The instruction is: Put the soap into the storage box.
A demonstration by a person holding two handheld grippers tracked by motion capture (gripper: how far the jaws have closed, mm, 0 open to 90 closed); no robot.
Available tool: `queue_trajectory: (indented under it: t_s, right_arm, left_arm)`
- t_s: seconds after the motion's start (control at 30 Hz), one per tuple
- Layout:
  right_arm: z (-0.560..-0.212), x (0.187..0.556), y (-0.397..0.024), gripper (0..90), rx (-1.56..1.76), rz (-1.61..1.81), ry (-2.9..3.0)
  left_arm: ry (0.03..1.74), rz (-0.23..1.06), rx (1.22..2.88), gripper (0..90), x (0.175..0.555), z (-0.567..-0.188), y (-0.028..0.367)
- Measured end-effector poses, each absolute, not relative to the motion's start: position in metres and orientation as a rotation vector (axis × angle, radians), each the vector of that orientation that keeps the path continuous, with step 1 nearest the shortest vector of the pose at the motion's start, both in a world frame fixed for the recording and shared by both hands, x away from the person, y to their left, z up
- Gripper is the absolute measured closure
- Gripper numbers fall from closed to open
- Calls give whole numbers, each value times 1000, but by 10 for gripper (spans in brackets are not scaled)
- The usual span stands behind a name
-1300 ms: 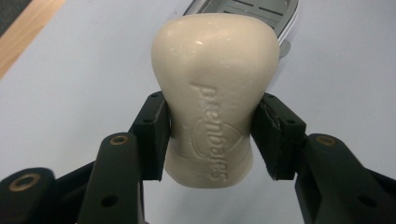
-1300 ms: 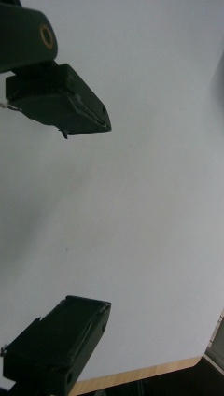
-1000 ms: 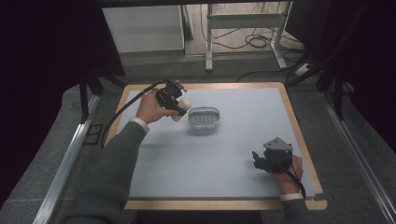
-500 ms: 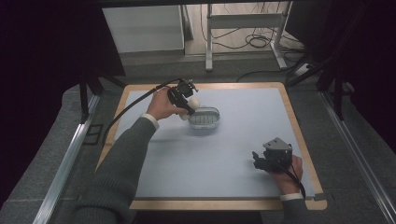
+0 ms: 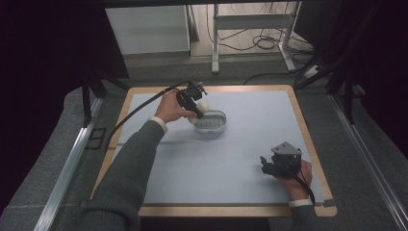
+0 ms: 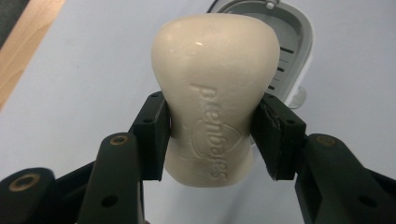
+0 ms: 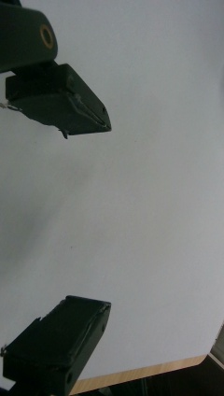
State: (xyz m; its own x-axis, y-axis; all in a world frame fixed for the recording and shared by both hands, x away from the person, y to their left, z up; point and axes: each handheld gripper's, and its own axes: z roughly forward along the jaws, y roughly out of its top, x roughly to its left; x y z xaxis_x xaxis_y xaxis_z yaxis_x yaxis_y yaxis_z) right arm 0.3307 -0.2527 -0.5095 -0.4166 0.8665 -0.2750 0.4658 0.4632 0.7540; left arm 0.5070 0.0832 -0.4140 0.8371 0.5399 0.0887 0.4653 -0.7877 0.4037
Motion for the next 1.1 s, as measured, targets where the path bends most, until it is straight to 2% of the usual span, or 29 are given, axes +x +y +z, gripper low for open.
queue_trajectory:
  t_s: [0.5, 1.1]
  right_arm:
    - [-510, 330, -254, 116, 1101, 774, 2053]
    - [-511, 331, -254, 116, 1096, 764, 2054]
  left_arm:
    - [689, 265, 2687, 498, 513, -420, 54]
    - [694, 235, 2682, 484, 516, -439, 53]
